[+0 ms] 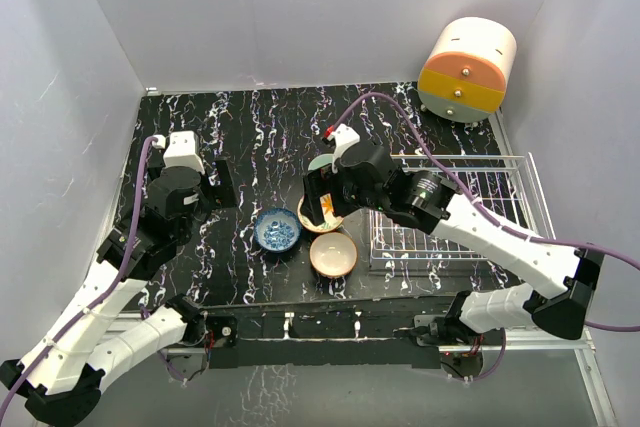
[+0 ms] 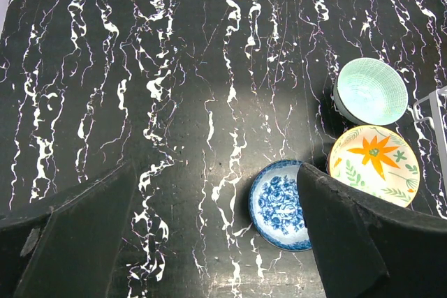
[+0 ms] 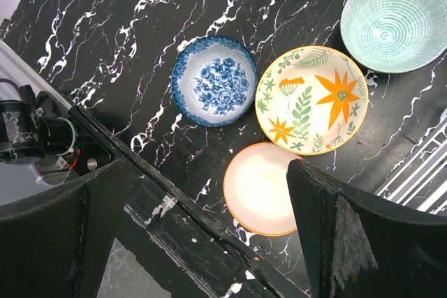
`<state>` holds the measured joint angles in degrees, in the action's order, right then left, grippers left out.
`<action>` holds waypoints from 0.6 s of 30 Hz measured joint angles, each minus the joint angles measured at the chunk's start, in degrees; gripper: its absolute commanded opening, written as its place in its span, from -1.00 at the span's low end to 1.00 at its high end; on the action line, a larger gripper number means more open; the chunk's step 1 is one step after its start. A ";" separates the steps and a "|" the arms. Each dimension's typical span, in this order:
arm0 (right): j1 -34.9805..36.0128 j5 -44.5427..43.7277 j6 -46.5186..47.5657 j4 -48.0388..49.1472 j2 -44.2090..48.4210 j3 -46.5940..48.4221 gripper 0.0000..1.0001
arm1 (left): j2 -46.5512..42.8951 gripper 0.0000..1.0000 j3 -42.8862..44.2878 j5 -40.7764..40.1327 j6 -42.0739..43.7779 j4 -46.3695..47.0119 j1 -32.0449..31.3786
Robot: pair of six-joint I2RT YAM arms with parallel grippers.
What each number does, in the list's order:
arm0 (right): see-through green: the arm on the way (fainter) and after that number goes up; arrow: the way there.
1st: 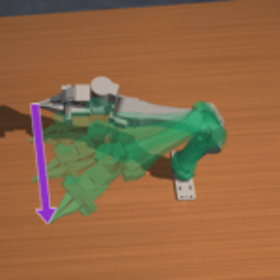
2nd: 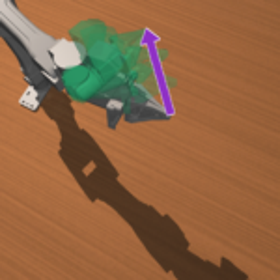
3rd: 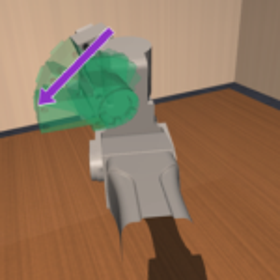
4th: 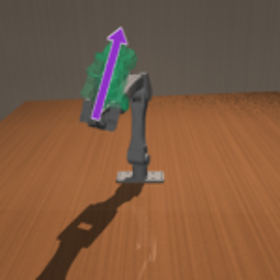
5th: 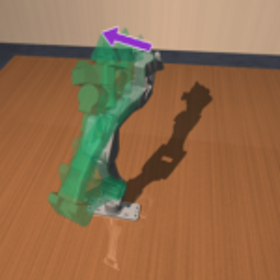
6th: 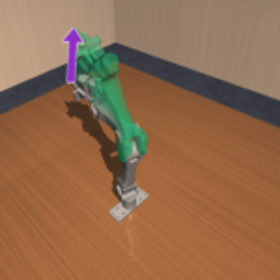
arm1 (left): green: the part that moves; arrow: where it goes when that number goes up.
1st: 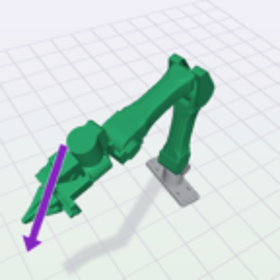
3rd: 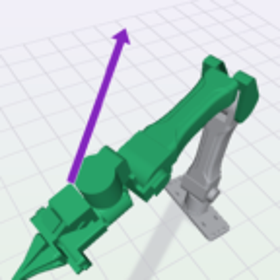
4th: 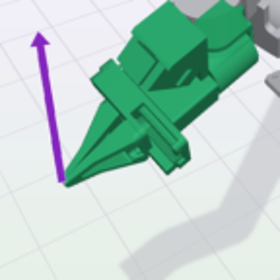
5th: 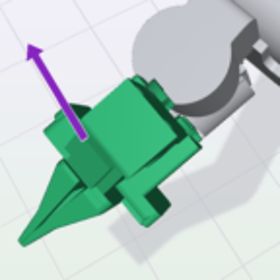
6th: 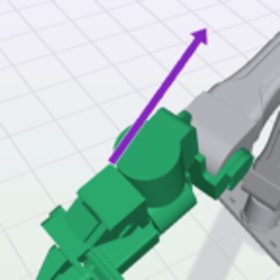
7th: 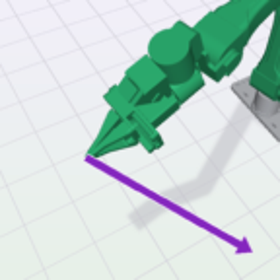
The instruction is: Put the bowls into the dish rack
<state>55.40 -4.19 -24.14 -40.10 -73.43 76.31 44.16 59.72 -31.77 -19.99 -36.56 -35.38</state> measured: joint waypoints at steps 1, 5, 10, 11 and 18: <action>0.00 -0.07 0.02 0.00 0.09 0.00 0.97 | 0.00 0.94 0.00 0.00 0.02 0.00 0.00; 0.00 -0.17 0.07 1.44 2.43 -2.03 0.97 | 0.00 0.94 0.00 0.07 0.02 0.07 0.00; 0.00 0.81 -0.02 2.99 7.23 -5.51 0.82 | 0.00 0.94 0.00 0.48 0.02 0.11 0.00; 0.11 0.94 -0.07 2.99 7.34 -5.53 0.80 | 0.00 0.94 0.00 0.50 0.02 0.11 -0.02; 12.72 -6.10 -4.31 0.76 2.80 -7.56 0.76 | -0.63 0.94 0.04 0.42 -0.02 -0.04 0.00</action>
<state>68.12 -10.28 -28.45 -39.33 -70.63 68.75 43.53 59.77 -31.35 -20.01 -36.60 -35.38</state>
